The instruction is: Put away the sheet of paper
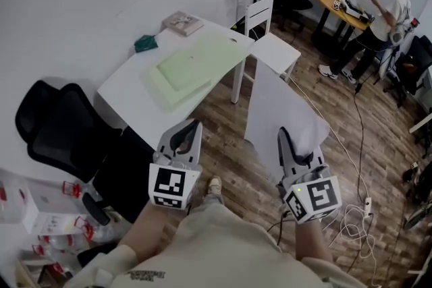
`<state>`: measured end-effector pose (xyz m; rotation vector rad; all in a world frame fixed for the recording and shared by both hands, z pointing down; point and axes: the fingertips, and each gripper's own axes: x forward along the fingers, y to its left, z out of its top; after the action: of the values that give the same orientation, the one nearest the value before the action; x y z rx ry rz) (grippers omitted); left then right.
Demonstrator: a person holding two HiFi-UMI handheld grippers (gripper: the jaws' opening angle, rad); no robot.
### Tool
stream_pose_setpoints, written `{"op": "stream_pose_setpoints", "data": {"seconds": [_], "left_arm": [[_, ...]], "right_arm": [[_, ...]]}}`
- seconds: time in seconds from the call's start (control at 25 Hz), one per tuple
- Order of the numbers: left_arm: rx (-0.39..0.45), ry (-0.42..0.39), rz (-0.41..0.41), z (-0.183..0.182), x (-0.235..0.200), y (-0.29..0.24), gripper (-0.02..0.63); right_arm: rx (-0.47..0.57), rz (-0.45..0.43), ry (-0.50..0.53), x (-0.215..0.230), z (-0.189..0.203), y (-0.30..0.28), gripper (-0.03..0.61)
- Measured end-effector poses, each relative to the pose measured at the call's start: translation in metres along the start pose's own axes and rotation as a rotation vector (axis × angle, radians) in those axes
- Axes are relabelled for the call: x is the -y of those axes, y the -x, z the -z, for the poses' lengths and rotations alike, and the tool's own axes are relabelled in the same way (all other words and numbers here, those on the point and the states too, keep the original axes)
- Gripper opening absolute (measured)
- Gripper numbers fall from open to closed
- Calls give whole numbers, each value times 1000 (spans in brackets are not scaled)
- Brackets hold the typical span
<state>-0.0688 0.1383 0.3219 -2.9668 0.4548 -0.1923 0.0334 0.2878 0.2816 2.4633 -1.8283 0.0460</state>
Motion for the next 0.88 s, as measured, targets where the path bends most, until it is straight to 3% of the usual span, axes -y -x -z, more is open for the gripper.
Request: {"op": "stream_pose_setpoints", "data": {"seconds": [0.48, 0.88], "left_arm": [[-50, 24, 4, 22, -97, -91, 21], [-73, 25, -9, 38, -152, -128, 21]], "right_arm": [[-60, 6, 3, 27, 4, -139, 23], [-77, 10, -13, 34, 12, -210, 23]]}}
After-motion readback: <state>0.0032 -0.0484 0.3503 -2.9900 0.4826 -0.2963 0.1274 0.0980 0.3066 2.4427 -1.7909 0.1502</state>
